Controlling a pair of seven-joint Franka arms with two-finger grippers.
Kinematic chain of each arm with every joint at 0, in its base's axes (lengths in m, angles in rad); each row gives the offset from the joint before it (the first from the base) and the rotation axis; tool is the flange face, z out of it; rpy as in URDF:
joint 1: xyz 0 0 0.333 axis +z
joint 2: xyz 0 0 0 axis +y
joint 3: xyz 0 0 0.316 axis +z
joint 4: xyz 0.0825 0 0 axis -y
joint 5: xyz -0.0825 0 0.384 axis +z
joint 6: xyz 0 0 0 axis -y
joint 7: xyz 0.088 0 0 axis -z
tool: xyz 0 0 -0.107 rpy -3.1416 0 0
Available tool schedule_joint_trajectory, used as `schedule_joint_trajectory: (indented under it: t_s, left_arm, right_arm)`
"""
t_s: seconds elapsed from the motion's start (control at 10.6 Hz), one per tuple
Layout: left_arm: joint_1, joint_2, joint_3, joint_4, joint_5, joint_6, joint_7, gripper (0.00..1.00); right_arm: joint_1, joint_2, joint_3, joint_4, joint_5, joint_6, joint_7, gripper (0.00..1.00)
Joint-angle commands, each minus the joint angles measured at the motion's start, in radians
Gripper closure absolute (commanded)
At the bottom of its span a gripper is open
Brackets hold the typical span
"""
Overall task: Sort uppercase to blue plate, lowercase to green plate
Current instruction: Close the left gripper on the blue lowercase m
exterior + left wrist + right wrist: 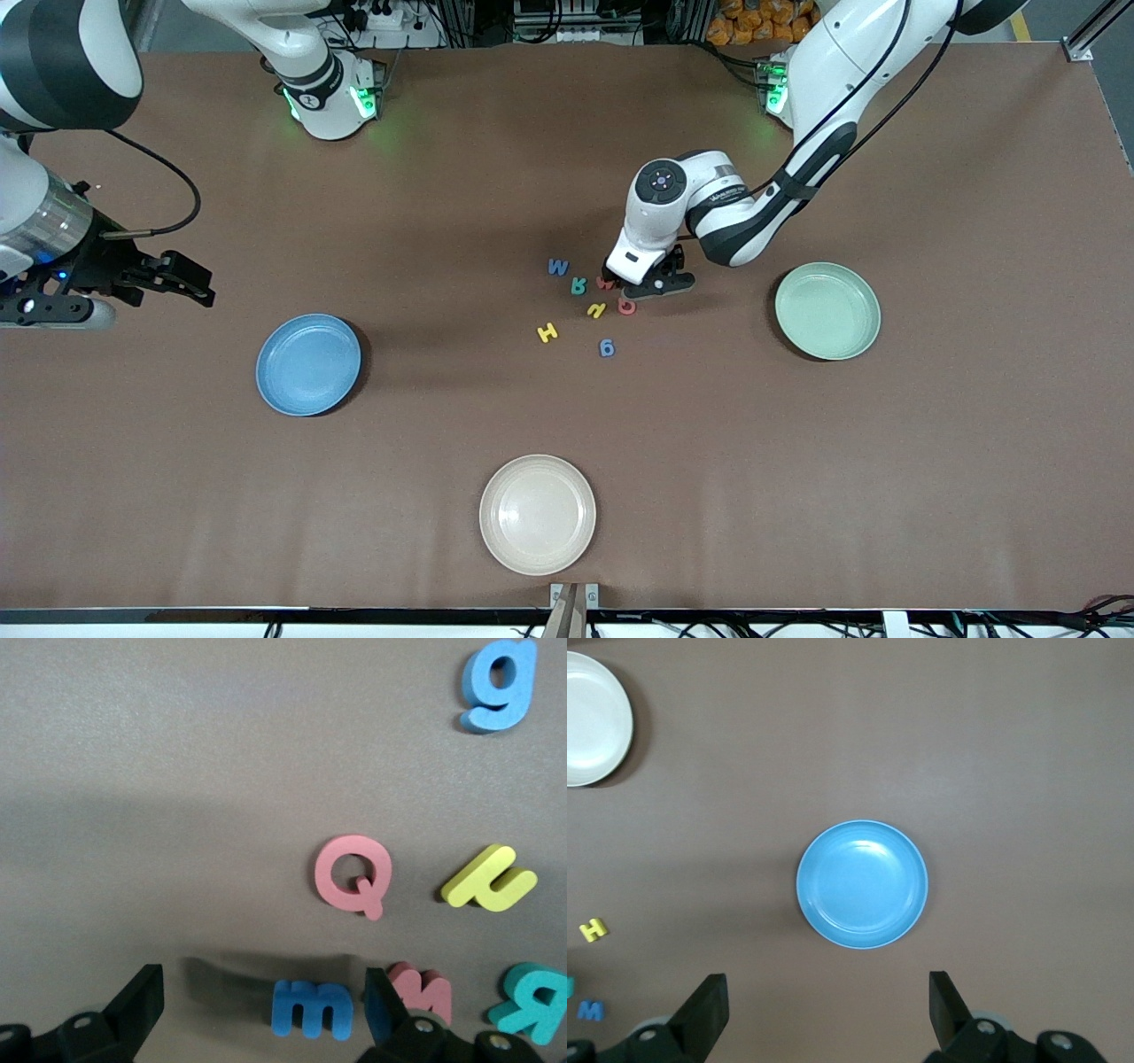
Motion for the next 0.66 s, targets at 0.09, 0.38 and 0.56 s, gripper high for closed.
schedule_joint_trajectory:
  t_s: [0.09,0.38,0.56]
  left_arm:
    - [0.000,-0.021,-0.002,-0.024,0.029,-0.006,-0.011,0.00]
    - [-0.011,-0.012,-0.002,-0.021,0.029,-0.006,-0.022,0.00]
    - [-0.016,-0.006,-0.001,-0.019,0.029,-0.006,-0.022,0.00]
  right_arm:
    - [0.011,0.019,0.019,-0.006,0.031,0.020,0.039,0.00]
    - [0.008,0.019,0.019,-0.004,0.031,0.018,0.042,0.00]
    - [0.009,0.026,0.019,-0.004,0.031,0.018,0.044,0.01]
